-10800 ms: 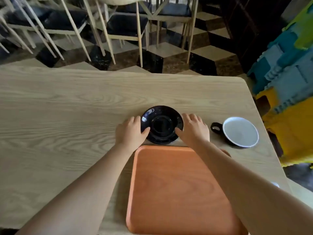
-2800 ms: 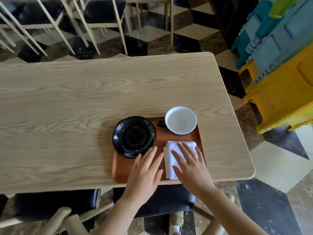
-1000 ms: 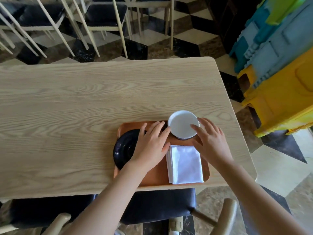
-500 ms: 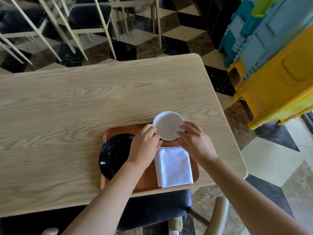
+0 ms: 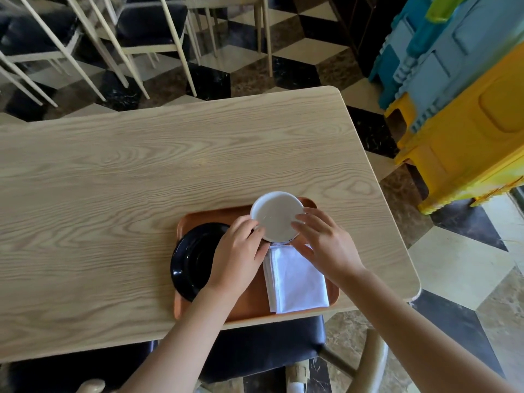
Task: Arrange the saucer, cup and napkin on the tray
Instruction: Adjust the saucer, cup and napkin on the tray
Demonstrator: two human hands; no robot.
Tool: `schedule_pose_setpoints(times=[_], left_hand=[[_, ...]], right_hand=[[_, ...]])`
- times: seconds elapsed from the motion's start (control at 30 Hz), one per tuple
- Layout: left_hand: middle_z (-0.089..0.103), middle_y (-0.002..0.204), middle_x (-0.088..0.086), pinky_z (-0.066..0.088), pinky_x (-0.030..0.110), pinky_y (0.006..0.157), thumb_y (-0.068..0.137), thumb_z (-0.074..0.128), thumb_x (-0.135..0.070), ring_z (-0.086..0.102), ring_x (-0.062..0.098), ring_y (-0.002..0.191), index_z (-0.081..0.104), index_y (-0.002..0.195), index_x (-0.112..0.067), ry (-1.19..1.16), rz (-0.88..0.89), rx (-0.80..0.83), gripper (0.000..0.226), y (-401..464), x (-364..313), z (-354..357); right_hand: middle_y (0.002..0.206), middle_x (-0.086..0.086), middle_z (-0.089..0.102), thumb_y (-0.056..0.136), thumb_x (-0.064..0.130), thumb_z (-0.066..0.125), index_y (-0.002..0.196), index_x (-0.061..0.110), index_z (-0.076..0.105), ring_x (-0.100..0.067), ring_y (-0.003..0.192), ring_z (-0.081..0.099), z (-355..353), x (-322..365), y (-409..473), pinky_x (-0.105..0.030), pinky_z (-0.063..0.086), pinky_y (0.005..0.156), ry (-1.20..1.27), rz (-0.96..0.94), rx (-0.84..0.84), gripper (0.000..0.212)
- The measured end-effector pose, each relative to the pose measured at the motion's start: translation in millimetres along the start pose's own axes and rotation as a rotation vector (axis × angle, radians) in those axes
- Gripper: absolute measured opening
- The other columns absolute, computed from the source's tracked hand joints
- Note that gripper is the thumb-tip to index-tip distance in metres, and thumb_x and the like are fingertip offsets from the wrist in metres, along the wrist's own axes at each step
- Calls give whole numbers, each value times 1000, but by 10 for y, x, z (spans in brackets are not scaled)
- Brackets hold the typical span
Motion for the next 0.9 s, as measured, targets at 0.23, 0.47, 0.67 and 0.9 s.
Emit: schedule_pose_setpoints(times=[0.23, 0.47, 0.67, 0.9], left_hand=[[64, 111, 14, 53, 39, 84, 81, 60, -15, 61, 30, 103, 61, 113, -5, -4, 168, 30, 33, -496, -314, 143], [58, 131, 9, 49, 33, 94, 73, 74, -33, 53, 19, 121, 61, 120, -10, 183, 102, 281, 54, -734, -497, 369], [54, 134, 12, 48, 36, 96, 77, 70, -30, 48, 22, 125, 55, 125, -6, 232, 69, 289, 56, -827, -442, 370], [48, 138, 14, 44, 37, 100, 82, 65, -28, 42, 24, 129, 50, 130, -4, 241, 79, 333, 55, -892, -295, 334]], right_hand=[[120, -14, 64, 71, 24, 78, 118, 7, 60, -29, 110, 61, -56, -29, -580, -38, 55, 81, -32, 50, 82, 53], [137, -11, 51, 97, 39, 13, 126, 8, 54, -26, 125, 49, 23, 87, -915, -33, 21, 112, -227, 41, 374, 60], [133, -12, 55, 97, 32, -3, 124, 6, 56, -26, 123, 50, 53, 229, -900, -32, 5, 110, -196, 115, 391, 70], [132, -12, 56, 97, 29, -4, 122, 5, 58, -25, 123, 51, 236, 339, -926, -45, 46, 95, -173, 96, 364, 71]])
Point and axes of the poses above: each hand's wrist, its own y-axis towards the middle knuckle, its own z-axis out of the palm, x = y × z, the point moved 1 cm from there along y, towards the middle knuckle
